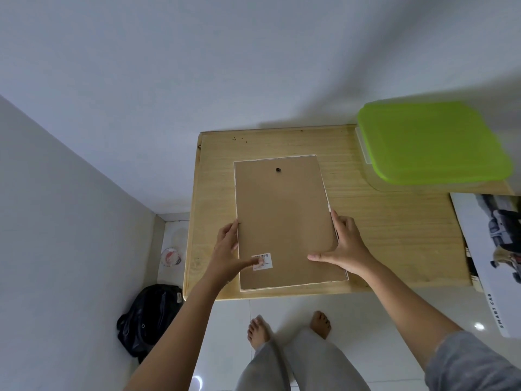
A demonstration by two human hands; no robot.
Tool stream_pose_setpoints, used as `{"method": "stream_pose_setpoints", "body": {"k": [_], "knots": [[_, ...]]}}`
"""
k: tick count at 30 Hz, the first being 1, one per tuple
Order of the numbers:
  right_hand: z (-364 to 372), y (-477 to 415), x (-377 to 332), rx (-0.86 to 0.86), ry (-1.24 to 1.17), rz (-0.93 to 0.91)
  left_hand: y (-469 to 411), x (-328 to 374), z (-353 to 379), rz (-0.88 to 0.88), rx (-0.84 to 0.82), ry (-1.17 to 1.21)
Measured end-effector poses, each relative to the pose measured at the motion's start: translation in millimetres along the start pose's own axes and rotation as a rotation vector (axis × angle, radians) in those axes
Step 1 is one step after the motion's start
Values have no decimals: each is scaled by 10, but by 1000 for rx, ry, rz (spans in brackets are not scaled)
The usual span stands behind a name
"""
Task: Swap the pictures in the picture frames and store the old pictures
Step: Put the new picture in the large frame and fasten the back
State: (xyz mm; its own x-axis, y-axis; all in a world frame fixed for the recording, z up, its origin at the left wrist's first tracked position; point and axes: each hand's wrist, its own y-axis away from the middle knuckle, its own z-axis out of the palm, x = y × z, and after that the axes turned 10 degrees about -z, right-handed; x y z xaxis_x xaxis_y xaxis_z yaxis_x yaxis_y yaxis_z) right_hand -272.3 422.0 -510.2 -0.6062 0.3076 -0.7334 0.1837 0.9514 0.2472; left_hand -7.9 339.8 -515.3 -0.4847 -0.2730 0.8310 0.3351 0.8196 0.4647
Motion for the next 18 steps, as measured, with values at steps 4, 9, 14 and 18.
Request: {"method": "stream_pose_setpoints", "body": {"k": [4,9,14,18], "knots": [[58,-3,-7,49,41,-1,-1,-35,16,-6,-19,-21],[86,6,-2,68,45,17,-32,-60,36,-9,4,-76],[121,3,0,96,24,47,-60,-59,57,-1,34,-153],[162,24,-22,172,-21,58,-47,-37,79,24,78,-151]]}}
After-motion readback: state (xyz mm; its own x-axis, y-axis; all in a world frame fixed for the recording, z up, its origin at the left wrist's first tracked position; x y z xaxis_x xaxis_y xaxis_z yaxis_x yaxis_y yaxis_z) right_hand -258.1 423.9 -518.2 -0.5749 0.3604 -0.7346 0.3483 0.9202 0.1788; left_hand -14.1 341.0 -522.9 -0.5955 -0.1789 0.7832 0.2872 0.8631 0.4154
